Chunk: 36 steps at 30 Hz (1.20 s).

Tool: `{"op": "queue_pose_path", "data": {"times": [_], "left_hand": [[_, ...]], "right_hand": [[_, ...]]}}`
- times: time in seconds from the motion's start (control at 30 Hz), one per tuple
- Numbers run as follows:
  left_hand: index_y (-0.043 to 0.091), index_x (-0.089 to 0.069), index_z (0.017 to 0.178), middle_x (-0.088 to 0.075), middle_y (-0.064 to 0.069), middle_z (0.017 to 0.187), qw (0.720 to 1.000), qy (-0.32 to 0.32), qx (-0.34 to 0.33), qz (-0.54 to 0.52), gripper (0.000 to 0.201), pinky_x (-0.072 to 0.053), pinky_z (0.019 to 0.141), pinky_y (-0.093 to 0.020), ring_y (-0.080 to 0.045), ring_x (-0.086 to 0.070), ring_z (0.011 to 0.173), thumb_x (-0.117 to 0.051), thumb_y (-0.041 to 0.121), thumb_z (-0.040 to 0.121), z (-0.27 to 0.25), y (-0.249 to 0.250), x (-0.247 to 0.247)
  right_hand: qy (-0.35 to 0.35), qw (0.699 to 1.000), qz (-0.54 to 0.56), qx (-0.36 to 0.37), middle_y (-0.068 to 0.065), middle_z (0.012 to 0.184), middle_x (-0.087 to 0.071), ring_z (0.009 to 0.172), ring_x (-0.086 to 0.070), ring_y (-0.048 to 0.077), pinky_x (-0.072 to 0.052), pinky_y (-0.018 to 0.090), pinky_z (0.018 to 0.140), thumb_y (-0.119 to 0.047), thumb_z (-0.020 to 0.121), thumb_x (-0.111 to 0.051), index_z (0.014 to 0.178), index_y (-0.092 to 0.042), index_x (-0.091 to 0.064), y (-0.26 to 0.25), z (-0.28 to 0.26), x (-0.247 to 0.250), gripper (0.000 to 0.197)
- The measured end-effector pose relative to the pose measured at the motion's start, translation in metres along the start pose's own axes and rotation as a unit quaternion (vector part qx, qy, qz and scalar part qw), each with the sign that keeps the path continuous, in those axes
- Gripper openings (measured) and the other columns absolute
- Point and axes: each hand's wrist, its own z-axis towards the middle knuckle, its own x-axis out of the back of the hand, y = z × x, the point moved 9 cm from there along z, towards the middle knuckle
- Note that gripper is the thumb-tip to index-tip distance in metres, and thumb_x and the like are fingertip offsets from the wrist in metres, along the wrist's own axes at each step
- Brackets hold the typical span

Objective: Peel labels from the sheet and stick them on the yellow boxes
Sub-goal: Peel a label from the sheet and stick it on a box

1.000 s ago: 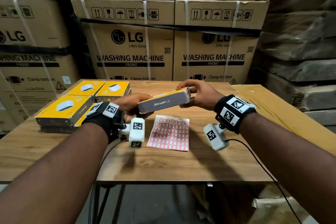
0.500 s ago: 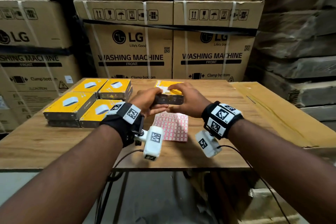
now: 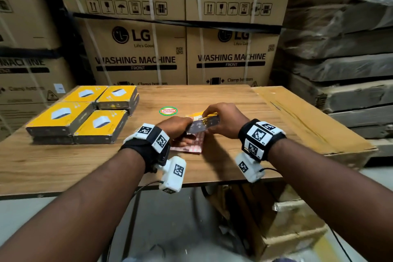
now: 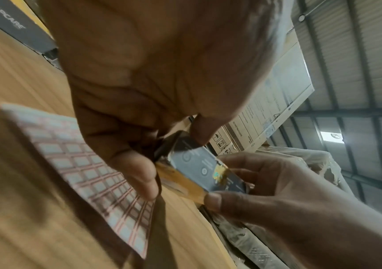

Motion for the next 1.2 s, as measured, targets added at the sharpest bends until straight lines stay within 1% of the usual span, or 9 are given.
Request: {"op": "queue_pose_path", "data": {"times": [0.2, 0.33, 0.5, 0.6, 0.7, 0.87, 1.03, 1.1, 1.2], "left_hand": [[0.007, -0.059, 0.099, -0.068, -0.014, 0.091, 0.993, 0.064, -0.060, 0.084, 0.039, -0.046, 0.044, -0.018, -0.018, -0.062, 0.063, -0.037, 0.039, 0.103, 0.034, 0.021, 0.006], [0.001, -0.063, 0.102, -0.071, -0.018, 0.097, 0.981, 0.093, -0.091, 0.141, 0.047, -0.049, 0.059, -0.026, -0.027, -0.062, 0.071, -0.037, 0.041, 0.102, 0.050, 0.036, 0.011], [0.006, -0.064, 0.112, -0.070, -0.013, 0.106, 0.961, 0.105, -0.114, 0.228, 0.050, -0.054, 0.086, -0.040, -0.032, -0.067, 0.098, -0.034, 0.045, 0.102, 0.073, 0.048, 0.014], [0.011, -0.063, 0.115, -0.068, -0.011, 0.110, 0.943, 0.117, -0.121, 0.287, 0.042, -0.051, 0.080, -0.037, -0.031, -0.064, 0.099, -0.040, 0.043, 0.101, 0.085, 0.050, 0.016], [0.013, -0.067, 0.114, -0.067, -0.010, 0.114, 0.913, 0.144, -0.135, 0.356, 0.039, -0.040, 0.073, -0.029, -0.028, -0.060, 0.102, -0.046, 0.042, 0.099, 0.091, 0.053, 0.021], [0.020, -0.071, 0.107, -0.070, -0.003, 0.113, 0.906, 0.163, -0.111, 0.375, 0.040, -0.042, 0.077, -0.028, -0.022, -0.060, 0.098, -0.049, 0.052, 0.096, 0.102, 0.048, 0.047], [0.009, -0.053, 0.135, -0.056, -0.013, 0.137, 0.892, 0.167, -0.031, 0.420, 0.045, -0.045, 0.096, -0.032, -0.031, -0.055, 0.121, -0.058, 0.028, 0.095, 0.109, 0.025, 0.072], [0.008, -0.053, 0.136, -0.059, -0.012, 0.134, 0.892, 0.166, -0.014, 0.421, 0.049, -0.046, 0.089, -0.029, -0.030, -0.058, 0.118, -0.064, 0.024, 0.091, 0.109, 0.017, 0.077], [0.006, -0.065, 0.122, -0.070, -0.010, 0.114, 0.896, 0.151, -0.002, 0.417, 0.046, -0.043, 0.072, -0.024, -0.026, -0.065, 0.100, -0.073, 0.029, 0.083, 0.113, 0.009, 0.080]], "right_hand": [[0.034, 0.999, -0.001, -0.020, 0.004, 0.115, -0.060, 0.104, -0.055, 0.019, -0.038, 0.021, 0.080, -0.017, 0.078, -0.080, 0.115, -0.016, -0.064, 0.018, 0.014, -0.005, 0.041], [0.060, 0.998, 0.004, -0.021, 0.004, 0.113, -0.059, 0.098, -0.051, 0.015, -0.036, 0.021, 0.078, -0.016, 0.079, -0.079, 0.116, -0.015, -0.062, 0.031, 0.027, -0.008, 0.041], [0.064, 0.997, 0.006, -0.044, 0.003, 0.110, -0.057, 0.095, -0.049, 0.015, -0.034, 0.021, 0.078, -0.014, 0.080, -0.077, 0.116, -0.013, -0.062, 0.051, 0.046, -0.008, 0.039], [0.048, 0.997, -0.004, -0.061, 0.000, 0.108, -0.054, 0.096, -0.046, 0.015, -0.034, 0.022, 0.077, -0.014, 0.080, -0.076, 0.114, -0.015, -0.061, 0.061, 0.059, -0.012, 0.037], [0.024, 0.997, -0.023, -0.067, 0.002, 0.115, -0.056, 0.101, -0.049, 0.016, -0.041, 0.024, 0.079, -0.016, 0.078, -0.079, 0.113, -0.015, -0.061, 0.065, 0.069, -0.020, 0.040], [0.013, 0.997, -0.050, -0.056, 0.005, 0.111, -0.058, 0.098, -0.055, 0.021, -0.049, 0.030, 0.079, -0.018, 0.076, -0.080, 0.107, -0.015, -0.060, 0.064, 0.085, -0.029, 0.037], [-0.021, 0.994, -0.087, -0.064, 0.008, 0.102, -0.063, 0.089, -0.060, 0.025, -0.053, 0.034, 0.074, -0.016, 0.079, -0.077, 0.096, -0.013, -0.063, 0.068, 0.095, -0.043, 0.021], [-0.024, 0.994, -0.087, -0.060, 0.008, 0.102, -0.063, 0.089, -0.061, 0.025, -0.054, 0.035, 0.075, -0.015, 0.080, -0.076, 0.097, -0.013, -0.064, 0.069, 0.097, -0.046, 0.021], [-0.024, 0.994, -0.091, -0.051, 0.007, 0.101, -0.062, 0.088, -0.060, 0.024, -0.054, 0.034, 0.074, -0.015, 0.081, -0.076, 0.098, -0.013, -0.064, 0.067, 0.100, -0.048, 0.020]]}}
